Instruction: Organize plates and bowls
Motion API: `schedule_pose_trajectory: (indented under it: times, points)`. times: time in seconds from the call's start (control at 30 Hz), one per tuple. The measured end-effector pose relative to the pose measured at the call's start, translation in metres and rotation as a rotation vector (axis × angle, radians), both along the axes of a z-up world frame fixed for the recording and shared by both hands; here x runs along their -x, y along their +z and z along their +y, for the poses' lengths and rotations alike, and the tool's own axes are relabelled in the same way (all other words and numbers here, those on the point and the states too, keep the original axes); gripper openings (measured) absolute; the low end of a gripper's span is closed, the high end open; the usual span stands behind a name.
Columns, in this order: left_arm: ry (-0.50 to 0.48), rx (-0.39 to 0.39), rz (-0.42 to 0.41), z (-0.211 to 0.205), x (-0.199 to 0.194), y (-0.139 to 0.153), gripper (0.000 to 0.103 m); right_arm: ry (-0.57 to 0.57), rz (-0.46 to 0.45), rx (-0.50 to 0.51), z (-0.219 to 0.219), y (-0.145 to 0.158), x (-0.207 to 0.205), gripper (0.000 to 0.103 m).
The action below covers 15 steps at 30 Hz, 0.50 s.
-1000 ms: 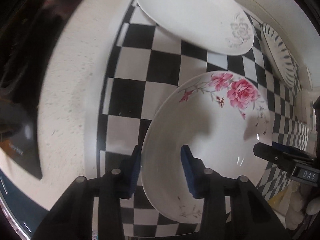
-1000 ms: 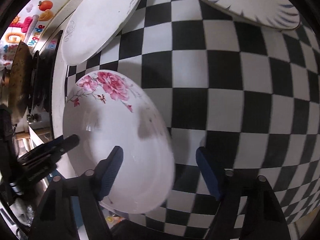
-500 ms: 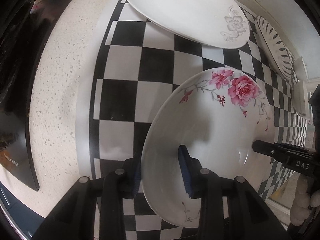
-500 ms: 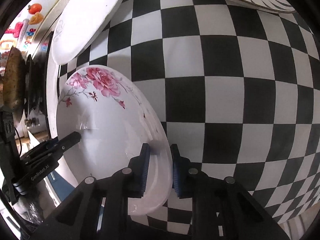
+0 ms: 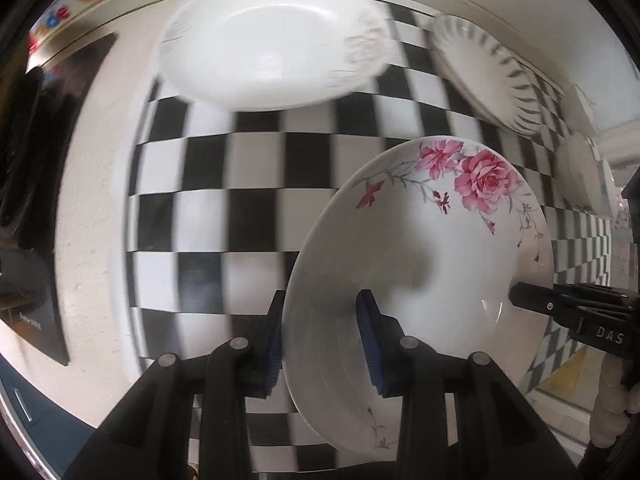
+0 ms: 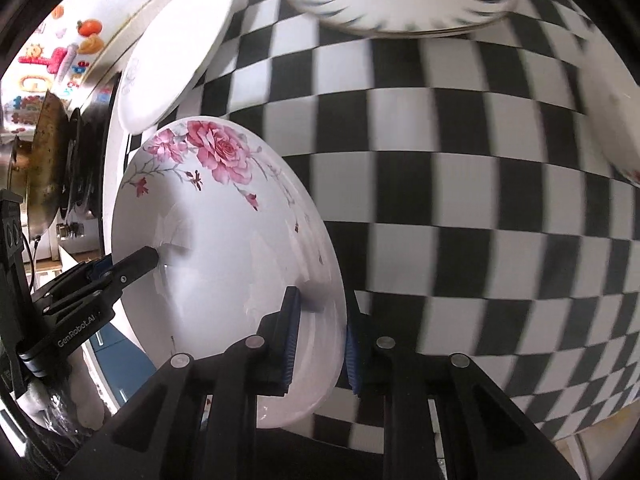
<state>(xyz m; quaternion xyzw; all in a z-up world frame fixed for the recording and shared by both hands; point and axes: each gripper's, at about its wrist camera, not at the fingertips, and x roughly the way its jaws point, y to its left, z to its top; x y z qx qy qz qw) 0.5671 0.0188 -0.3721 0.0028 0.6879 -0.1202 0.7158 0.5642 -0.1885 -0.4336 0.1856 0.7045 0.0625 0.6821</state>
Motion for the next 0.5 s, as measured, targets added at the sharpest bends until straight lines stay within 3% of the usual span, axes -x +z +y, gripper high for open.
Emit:
schedule_pose_trajectory:
  times: [0.5]
  points:
    - [-0.117, -0.003, 0.015, -0.102, 0.003, -0.026, 0.031, -0.124, 0.024, 0.008, -0.094, -0.015, 0.042, 0.022]
